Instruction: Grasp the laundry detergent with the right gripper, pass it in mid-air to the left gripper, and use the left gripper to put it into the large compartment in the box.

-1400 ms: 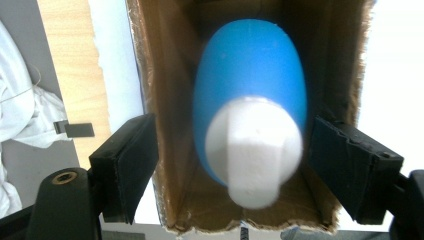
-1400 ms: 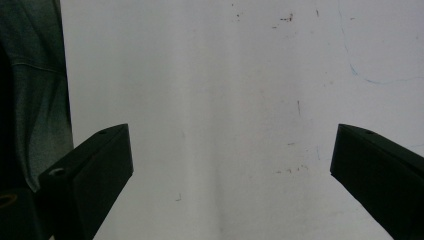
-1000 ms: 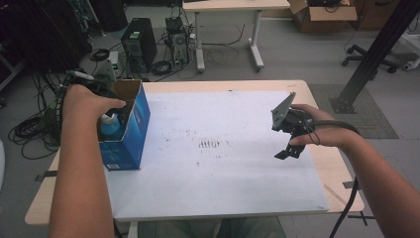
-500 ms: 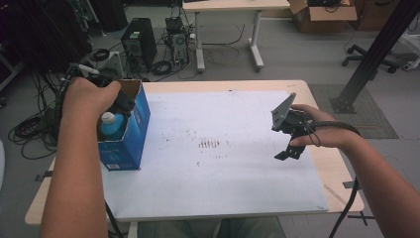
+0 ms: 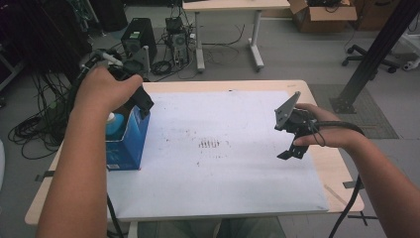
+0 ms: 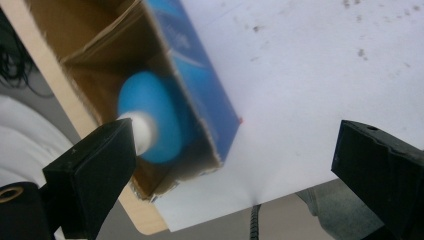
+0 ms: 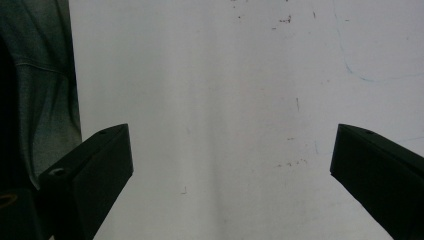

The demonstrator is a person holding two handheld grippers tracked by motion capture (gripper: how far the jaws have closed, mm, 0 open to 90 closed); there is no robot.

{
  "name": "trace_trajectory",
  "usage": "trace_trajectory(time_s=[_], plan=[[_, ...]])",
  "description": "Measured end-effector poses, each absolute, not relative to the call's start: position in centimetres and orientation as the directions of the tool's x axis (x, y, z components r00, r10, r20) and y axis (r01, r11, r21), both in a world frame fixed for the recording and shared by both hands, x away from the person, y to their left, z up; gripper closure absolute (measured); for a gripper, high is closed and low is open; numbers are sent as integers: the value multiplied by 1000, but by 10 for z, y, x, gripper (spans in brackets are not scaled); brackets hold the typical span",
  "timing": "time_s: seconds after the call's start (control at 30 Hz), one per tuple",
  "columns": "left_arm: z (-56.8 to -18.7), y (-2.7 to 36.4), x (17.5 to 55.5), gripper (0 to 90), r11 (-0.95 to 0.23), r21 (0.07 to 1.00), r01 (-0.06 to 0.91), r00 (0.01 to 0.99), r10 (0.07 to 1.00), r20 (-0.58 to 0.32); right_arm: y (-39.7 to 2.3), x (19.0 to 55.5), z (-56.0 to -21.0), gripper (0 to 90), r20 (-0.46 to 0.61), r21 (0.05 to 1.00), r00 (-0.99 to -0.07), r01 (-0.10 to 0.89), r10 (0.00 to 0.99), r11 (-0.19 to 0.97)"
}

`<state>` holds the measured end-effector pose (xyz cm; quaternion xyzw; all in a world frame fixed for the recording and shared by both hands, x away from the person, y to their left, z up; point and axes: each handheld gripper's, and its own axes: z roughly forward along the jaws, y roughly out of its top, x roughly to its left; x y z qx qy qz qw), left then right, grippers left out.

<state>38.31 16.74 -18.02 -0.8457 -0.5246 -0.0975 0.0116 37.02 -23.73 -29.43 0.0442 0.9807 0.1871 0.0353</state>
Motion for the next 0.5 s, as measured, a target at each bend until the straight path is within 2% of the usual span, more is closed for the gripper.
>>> trace_trajectory(time_s=[0.5], plan=[[-178, 106, 369, 47, -758, 34, 651, 748, 649, 139, -236, 368, -291, 36, -57, 363, -994, 63, 90, 930]])
